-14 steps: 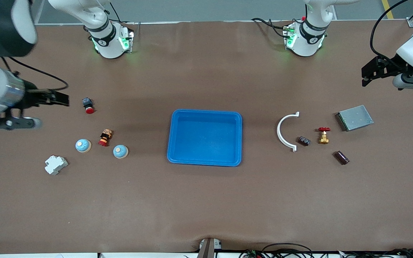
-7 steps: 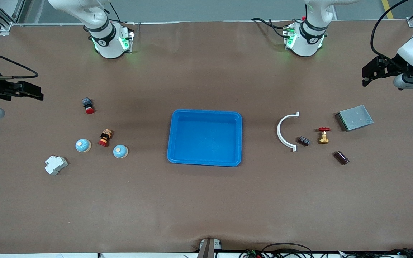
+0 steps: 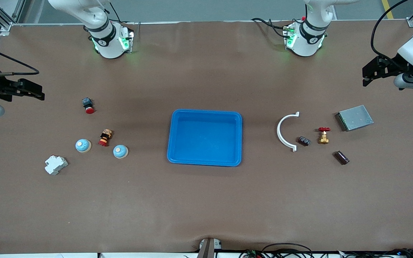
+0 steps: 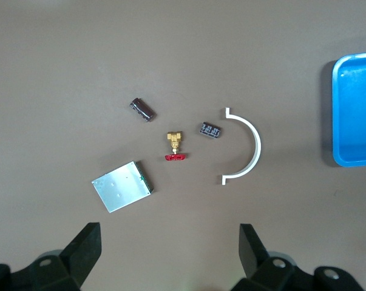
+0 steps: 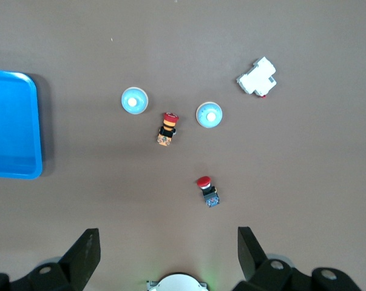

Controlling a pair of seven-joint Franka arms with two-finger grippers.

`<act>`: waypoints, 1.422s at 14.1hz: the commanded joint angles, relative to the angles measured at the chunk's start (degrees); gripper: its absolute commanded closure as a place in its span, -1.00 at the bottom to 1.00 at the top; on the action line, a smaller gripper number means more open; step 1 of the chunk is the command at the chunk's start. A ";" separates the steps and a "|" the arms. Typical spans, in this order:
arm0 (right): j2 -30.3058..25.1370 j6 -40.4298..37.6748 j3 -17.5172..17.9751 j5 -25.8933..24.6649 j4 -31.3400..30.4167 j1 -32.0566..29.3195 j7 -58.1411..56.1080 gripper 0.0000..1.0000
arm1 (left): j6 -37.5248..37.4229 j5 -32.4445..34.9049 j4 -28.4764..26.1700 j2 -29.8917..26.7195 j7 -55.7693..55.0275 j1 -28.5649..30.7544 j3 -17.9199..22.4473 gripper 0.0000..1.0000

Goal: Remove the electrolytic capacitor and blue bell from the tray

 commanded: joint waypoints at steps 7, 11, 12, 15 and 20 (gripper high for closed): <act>1.07 5.38 12.37 0.63 3.23 -13.11 -0.86 -1.00 | -2.34 -0.25 1.41 0.32 1.06 0.73 0.12 -1.00; 1.25 5.29 12.74 0.80 3.05 -13.38 -0.86 -1.00 | -2.43 -0.25 1.33 0.24 1.06 0.72 0.03 -1.00; 1.08 5.29 12.65 0.02 3.05 -12.69 -0.86 -1.00 | -2.43 -0.25 1.24 0.15 1.06 0.73 0.12 -1.00; 0.99 6.51 12.83 -1.48 2.88 -12.59 -0.68 -1.00 | -2.87 -0.25 1.15 0.06 1.06 0.73 0.03 -1.00; -0.41 7.57 12.83 -1.30 0.25 -13.47 -0.69 -1.00 | -3.13 -0.25 0.89 -0.20 1.93 0.64 0.03 -1.00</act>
